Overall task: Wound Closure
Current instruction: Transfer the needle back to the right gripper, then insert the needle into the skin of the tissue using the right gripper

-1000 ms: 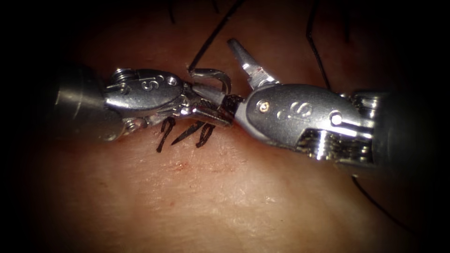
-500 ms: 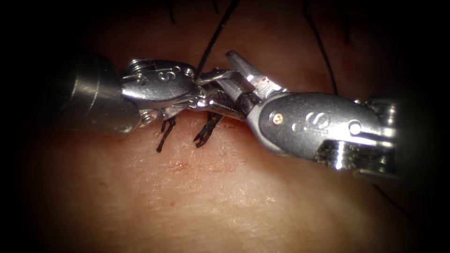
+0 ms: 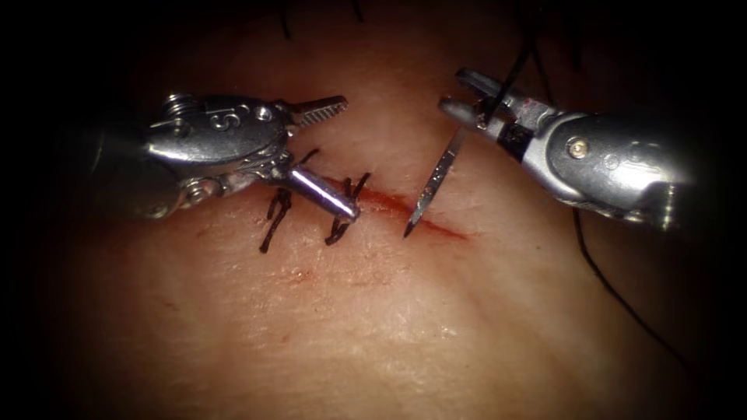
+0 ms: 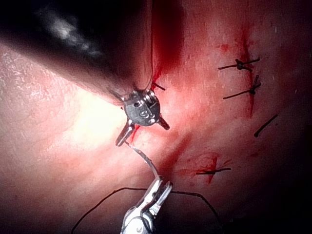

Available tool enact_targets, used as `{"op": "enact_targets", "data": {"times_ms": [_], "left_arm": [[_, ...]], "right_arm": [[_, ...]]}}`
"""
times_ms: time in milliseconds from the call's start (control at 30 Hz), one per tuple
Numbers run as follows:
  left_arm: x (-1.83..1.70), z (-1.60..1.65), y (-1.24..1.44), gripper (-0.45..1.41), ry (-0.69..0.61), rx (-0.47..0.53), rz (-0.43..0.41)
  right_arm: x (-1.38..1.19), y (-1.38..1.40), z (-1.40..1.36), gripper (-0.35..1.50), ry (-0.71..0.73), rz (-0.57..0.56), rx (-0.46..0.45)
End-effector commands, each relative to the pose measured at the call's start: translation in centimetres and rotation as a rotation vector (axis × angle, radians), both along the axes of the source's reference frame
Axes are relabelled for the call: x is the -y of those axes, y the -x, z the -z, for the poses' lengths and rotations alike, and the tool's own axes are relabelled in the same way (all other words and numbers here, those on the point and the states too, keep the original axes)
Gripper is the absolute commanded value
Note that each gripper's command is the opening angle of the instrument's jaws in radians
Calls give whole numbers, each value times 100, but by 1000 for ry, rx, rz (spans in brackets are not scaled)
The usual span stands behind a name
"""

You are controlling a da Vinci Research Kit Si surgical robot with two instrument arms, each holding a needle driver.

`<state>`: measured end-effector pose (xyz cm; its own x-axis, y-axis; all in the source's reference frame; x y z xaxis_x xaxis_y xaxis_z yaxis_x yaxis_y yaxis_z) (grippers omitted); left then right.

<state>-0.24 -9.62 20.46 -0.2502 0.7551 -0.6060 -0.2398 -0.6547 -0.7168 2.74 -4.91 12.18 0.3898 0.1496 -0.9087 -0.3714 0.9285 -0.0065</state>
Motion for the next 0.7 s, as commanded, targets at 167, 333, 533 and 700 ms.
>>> {"op": "enact_targets", "data": {"times_ms": [167, 333, 533, 700], "left_arm": [[47, -9, 38, 68, 92, -43, -5], [56, -34, 63, 29, 139, -116, -49], [68, -81, 65, 21, 163, -183, -107], [83, -109, 63, 21, 125, -228, -155]], "right_arm": [[-12, 22, -37, -35, 66, 56, 7], [-6, 20, -52, -35, 126, 70, 32], [-13, 22, -57, -35, 181, 60, 39], [-14, 20, -57, -35, 199, 52, 34]]}}
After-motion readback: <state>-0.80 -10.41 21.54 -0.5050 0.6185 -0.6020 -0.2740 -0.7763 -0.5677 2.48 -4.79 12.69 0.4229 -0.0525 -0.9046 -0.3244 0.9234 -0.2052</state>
